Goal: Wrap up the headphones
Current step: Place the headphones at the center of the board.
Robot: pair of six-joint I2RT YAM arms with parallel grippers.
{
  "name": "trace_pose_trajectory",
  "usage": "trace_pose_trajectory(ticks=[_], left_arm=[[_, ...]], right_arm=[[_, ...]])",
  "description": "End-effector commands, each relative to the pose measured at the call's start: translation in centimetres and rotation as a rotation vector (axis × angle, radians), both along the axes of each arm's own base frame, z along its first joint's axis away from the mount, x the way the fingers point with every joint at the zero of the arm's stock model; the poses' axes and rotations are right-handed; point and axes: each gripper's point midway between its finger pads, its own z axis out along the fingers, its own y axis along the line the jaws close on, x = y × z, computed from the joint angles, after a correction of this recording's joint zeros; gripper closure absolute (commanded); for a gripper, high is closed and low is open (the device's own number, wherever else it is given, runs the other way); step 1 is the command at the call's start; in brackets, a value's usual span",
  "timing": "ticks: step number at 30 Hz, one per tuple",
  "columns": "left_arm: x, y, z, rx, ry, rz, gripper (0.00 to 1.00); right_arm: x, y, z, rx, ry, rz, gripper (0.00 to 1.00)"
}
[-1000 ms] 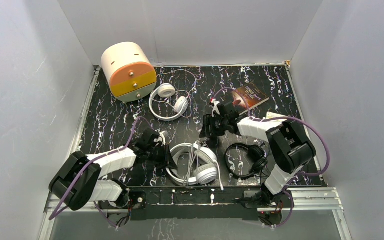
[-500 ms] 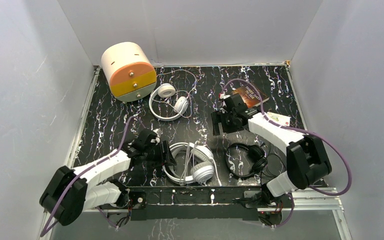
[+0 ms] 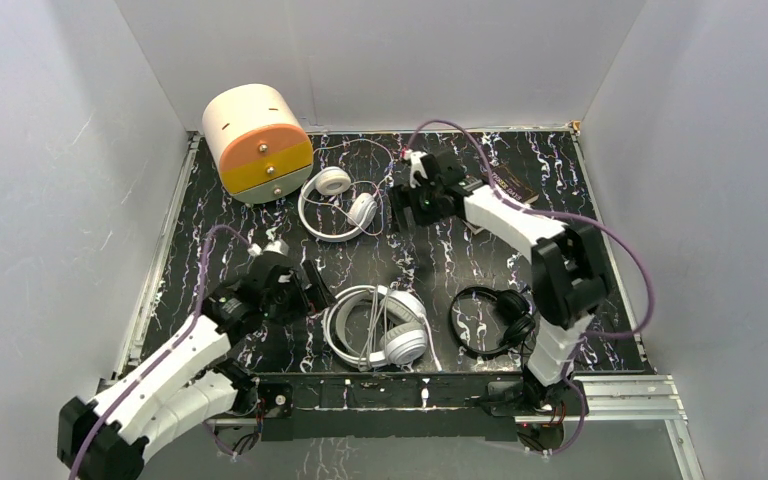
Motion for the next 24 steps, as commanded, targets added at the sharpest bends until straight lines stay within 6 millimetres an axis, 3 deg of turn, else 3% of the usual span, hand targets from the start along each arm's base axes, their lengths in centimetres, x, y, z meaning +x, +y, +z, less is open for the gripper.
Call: trace_pose_trajectory(ticks=[1, 5, 10, 15, 21, 24], left_arm=[[2.1, 3.9, 5.1, 0.105, -0.166, 0.169, 0.02], [3.6, 3.9, 8.6, 0.095, -0.247, 0.199, 0.02], [4.2, 2.8, 9.0, 0.064, -0.247, 0.181, 0.02], [3.4, 2.7, 8.4, 0.031, -0.227, 0.181, 0.02], [2.6, 3.5, 10.0, -0.016, -0.289, 0.204, 0.02], [2.7, 3.8, 11.4, -0.020, -0.318, 0.215, 0.02]], right_arm=[[5.1, 5.0, 3.5, 0.102, -0.122, 0.056, 0.05], [8.1, 7.7, 3.6, 0.194, -0.032, -0.120, 0.01], [10.4, 10.0, 1.6, 0.244, 0.041, -0.326, 0.01], [10.2, 10.8, -1.9, 0.116, 0.086, -0.452, 0.01], [9.0, 10.1, -5.4, -0.005, 0.093, -0.576, 0.02], [8.8, 10.1, -6.4, -0.009, 0.113, -0.628, 0.13]])
